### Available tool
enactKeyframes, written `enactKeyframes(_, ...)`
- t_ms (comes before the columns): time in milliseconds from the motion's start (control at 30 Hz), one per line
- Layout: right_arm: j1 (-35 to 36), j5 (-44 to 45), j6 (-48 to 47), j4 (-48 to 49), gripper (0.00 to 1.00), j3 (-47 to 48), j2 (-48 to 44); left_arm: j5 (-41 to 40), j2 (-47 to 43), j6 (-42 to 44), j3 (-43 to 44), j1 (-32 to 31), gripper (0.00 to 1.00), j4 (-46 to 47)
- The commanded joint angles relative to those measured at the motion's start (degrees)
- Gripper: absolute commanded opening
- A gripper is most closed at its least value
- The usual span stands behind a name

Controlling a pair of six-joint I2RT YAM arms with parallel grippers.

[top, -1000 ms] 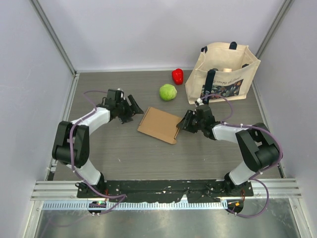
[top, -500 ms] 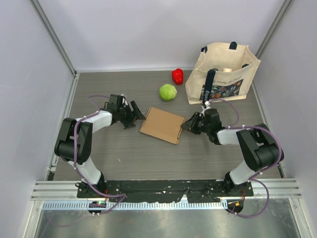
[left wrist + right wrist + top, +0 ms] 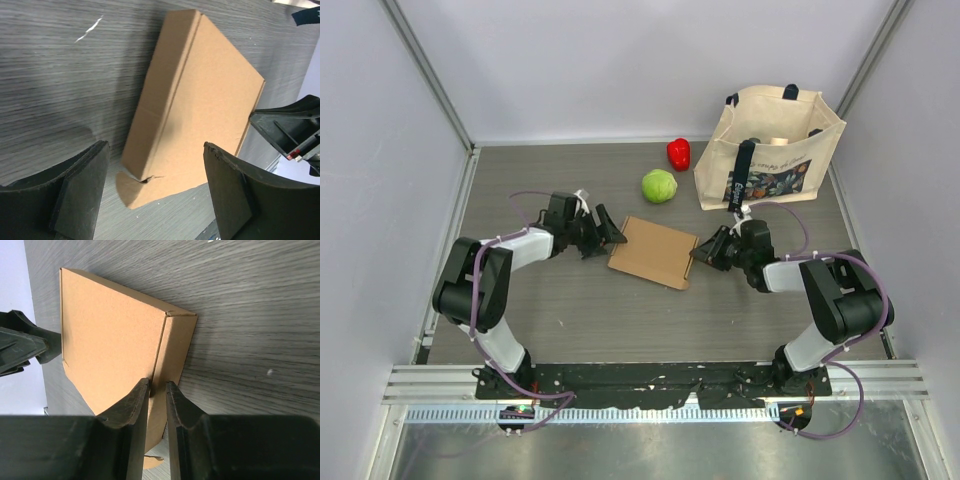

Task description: Fold the paper box

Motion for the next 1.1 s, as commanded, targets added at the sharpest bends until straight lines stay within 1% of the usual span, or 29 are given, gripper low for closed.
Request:
enactKeyframes(0,-1.47,0.75,-1.56,-1.59,0.24,-2.10,1.22,-1.48,-1.70,1.05,-0.31,0.07,0.79,0.85)
enactKeyframes(33,-1.56,0.57,-1.64,-1.42,0.24,-2.19,1.22,0.00,-0.56,0.87,-0.14,0.07,0.79,0.85)
enactKeyframes(167,-2.17,-0.57,-1.21,-0.19,0.22,-3.15,1.92,1.51,1.73,0.00,0.74,-0.80,0.80,1.81)
enactKeyframes(433,-4.63,-2.59,-0.77,1.74,0.20,-5.53,3.15,4.05,2.88,-2.11,0.48,-1.34,0.81,4.98)
enactKeyframes(633,-5.07,-3.21,-0.33,3.15,0.21,-6.06,3.77,9.23,5.43,-6.24,-0.22,-2.30,0.79,11.21)
enactKeyframes(667,-5.07,-3.12,-0.41,3.15,0.21,-6.06,3.68,10.11,5.69,-7.12,-0.40,-2.56,0.78,13.75)
enactKeyframes(733,-5.16,-3.12,-0.85,3.07,0.21,-5.88,3.59,11.87,5.96,-9.48,-1.10,-2.65,0.74,15.61)
enactKeyframes(767,-5.25,-3.03,-1.03,2.81,0.21,-5.80,3.50,12.40,5.87,-10.46,-1.54,-2.74,0.69,18.40)
enactKeyframes(833,-5.16,-3.30,-1.38,2.37,0.22,-5.44,3.50,13.89,5.43,-13.61,-2.85,-2.65,0.65,21.23)
enactKeyframes(867,-5.16,-3.47,-1.47,2.19,0.24,-5.36,3.24,14.07,5.25,-14.41,-3.21,-2.74,0.59,22.89)
enactKeyframes(900,-5.16,-3.56,-1.29,2.19,0.25,-5.35,2.98,14.25,5.08,-15.03,-3.39,-2.65,0.56,23.17)
enactKeyframes(933,-5.08,-3.65,-1.47,2.10,0.27,-5.18,2.54,14.51,4.73,-16.08,-3.91,-2.74,0.49,23.17)
enactKeyframes(967,-5.07,-3.47,-1.56,0.79,0.31,-5.01,1.06,14.86,4.55,-16.61,-4.09,-2.65,0.46,23.09)
enactKeyframes(1033,-4.55,-2.51,-2.95,-2.01,0.36,-4.04,-1.49,15.48,3.94,-18.36,-4.70,-2.65,0.41,22.56)
enactKeyframes(1067,-4.11,-0.42,-3.83,-6.82,0.40,-3.34,-5.51,15.57,2.98,-19.07,-5.23,-2.65,0.41,22.73)
